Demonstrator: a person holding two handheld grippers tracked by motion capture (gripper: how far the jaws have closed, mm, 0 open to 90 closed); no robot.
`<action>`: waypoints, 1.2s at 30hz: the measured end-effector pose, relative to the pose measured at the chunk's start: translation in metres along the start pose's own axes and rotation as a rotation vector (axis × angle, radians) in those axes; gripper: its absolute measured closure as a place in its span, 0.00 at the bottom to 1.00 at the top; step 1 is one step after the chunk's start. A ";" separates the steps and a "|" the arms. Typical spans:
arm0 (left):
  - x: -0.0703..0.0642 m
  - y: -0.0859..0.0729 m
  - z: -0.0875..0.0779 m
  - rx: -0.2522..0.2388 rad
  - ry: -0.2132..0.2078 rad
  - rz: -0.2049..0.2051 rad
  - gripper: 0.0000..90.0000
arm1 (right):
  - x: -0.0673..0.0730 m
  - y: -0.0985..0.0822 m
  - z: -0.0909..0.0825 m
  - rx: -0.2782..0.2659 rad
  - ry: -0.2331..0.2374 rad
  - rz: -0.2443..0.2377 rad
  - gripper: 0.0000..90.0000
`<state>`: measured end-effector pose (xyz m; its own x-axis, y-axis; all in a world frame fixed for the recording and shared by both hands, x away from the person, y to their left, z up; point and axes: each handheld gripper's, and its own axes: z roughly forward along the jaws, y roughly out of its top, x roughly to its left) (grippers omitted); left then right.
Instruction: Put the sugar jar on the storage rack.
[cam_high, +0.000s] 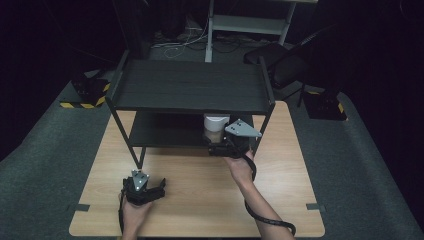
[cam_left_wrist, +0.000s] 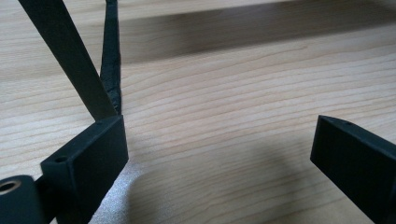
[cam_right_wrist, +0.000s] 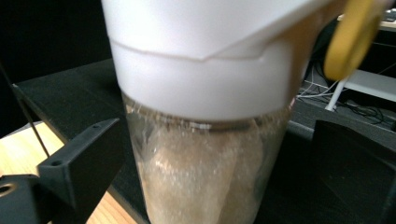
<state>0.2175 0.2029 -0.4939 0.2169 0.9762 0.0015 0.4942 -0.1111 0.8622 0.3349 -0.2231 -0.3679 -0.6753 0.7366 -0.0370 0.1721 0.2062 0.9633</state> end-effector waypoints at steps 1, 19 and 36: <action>0.000 0.000 0.000 0.000 0.000 0.000 0.05 | -0.001 -0.001 -0.001 -0.005 0.003 0.000 0.01; -0.001 0.001 0.001 0.006 0.000 0.002 0.05 | 0.000 -0.028 -0.032 -0.034 0.038 -0.046 0.02; -0.001 0.001 0.001 0.007 0.001 0.004 0.05 | -0.016 -0.066 -0.082 -0.008 0.181 -0.072 0.06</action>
<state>0.2188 0.2014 -0.4935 0.2180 0.9759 0.0058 0.4994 -0.1167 0.8585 0.2753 -0.3013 -0.4095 -0.8037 0.5921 -0.0583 0.1135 0.2487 0.9619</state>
